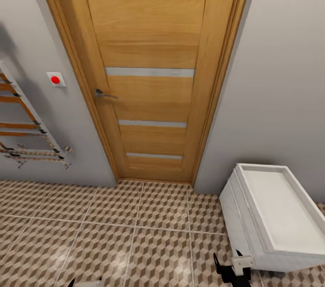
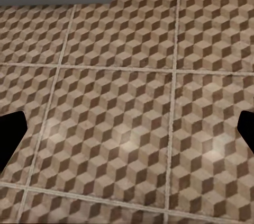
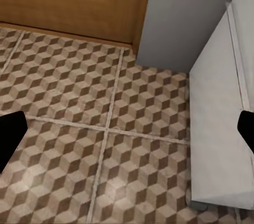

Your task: Take the four mousetraps from the cabinet in the bathroom and place them on the bathroom floor. Make sure all four end up on the same floor surface, and ensure that at least two of them are either under or directly next to the same bathroom sink.

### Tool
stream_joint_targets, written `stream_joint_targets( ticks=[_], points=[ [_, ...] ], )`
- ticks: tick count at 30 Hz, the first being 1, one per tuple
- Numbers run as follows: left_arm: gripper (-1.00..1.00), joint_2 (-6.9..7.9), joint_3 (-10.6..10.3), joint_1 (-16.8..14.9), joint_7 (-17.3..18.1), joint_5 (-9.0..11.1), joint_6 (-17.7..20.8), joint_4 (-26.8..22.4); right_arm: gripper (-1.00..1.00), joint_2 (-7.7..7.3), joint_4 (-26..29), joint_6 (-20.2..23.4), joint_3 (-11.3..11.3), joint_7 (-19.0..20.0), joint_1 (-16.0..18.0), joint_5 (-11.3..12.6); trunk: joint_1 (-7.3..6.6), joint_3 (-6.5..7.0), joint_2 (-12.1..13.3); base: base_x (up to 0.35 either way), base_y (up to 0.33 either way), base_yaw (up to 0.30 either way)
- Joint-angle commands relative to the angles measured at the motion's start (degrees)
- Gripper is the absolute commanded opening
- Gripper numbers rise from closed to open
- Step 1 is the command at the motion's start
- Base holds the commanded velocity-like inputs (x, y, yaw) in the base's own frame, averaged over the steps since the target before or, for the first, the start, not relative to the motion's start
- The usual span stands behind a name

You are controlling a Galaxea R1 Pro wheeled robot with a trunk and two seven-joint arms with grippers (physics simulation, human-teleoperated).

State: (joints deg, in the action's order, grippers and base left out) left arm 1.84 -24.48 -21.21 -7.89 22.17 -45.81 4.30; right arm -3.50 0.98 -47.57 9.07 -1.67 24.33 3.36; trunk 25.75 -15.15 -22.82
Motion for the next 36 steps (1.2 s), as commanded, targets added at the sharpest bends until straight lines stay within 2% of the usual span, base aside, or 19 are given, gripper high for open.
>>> stream_joint_targets(
  ticks=[1,36],
  points=[
    [1.0,-0.06,-0.5,-0.1,-0.3,0.1,-0.2,0.2,1.0,-0.01,0.0,-0.2,0.5,-0.2,0.0,0.3,0.03,-0.1,-0.1,0.0,0.0,0.279],
    [1.0,-0.08,-0.5,-0.1,-0.3,0.1,-0.2,0.2,1.0,0.0,0.0,-0.2,0.5,-0.2,0.0,0.3,0.03,-0.1,-0.1,0.0,0.0,0.279]
  ],
)
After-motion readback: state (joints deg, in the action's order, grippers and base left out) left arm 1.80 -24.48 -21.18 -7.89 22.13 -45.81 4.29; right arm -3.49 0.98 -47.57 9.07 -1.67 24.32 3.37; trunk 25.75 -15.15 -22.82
